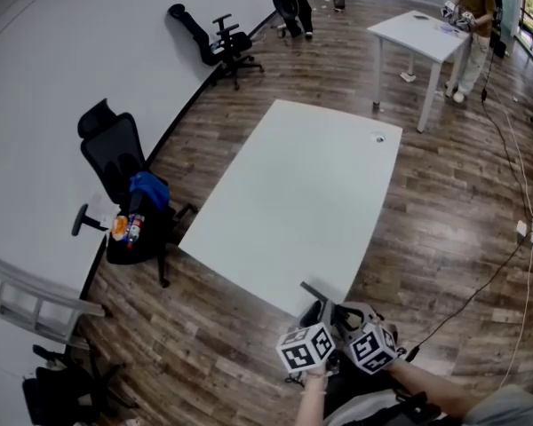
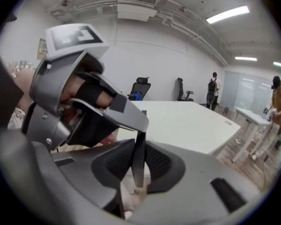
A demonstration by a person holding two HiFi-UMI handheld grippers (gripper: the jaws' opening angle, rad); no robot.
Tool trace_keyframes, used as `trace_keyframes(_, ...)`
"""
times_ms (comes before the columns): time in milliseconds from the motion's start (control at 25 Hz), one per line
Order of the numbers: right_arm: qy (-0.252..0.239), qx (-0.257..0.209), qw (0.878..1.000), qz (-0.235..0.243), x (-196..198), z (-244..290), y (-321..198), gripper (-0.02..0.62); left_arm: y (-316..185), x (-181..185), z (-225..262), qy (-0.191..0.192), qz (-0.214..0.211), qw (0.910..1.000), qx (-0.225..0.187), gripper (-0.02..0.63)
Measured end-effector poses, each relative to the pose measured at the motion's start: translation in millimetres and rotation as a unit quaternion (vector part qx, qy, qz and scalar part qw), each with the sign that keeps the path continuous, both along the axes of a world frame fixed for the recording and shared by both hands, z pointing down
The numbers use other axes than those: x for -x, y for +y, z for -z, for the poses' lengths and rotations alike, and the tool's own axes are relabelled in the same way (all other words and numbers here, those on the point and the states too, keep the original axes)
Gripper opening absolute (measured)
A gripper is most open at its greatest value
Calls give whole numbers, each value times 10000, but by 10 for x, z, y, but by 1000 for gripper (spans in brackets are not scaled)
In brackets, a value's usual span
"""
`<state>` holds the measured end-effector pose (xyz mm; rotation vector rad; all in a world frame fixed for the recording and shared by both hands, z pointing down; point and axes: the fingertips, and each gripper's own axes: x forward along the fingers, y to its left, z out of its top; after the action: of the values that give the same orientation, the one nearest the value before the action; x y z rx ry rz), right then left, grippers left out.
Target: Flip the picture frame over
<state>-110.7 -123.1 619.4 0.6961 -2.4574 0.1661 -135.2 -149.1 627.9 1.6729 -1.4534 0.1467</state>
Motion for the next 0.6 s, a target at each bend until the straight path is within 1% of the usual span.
trace_keyframes(120,368,-480,9981,101,27,-29,29,77,18,10,19,-378,89,9991,167,97)
trace_keyframes(200,542,-709,9959,163,42,-36,42,77,31,29,22,-534,112,9982,266,101)
trace_keyframes(360,494,-852,9948,246,65,-43,102,77,63,49,12,-760,83,9965,350,117)
trace_keyframes(400,442,-863,9950,253,62,-40,102,77,63,52,6,-747,89,9965,377,117)
trace_keyframes(480,418,-955,9941,293,68,-28,92,77,48,72,-4,-590,82,9971,467,117)
trace_keyframes(600,675,-1331,9877,473,96,-26,116,77,73,121,-5,-228,49,9973,694,117)
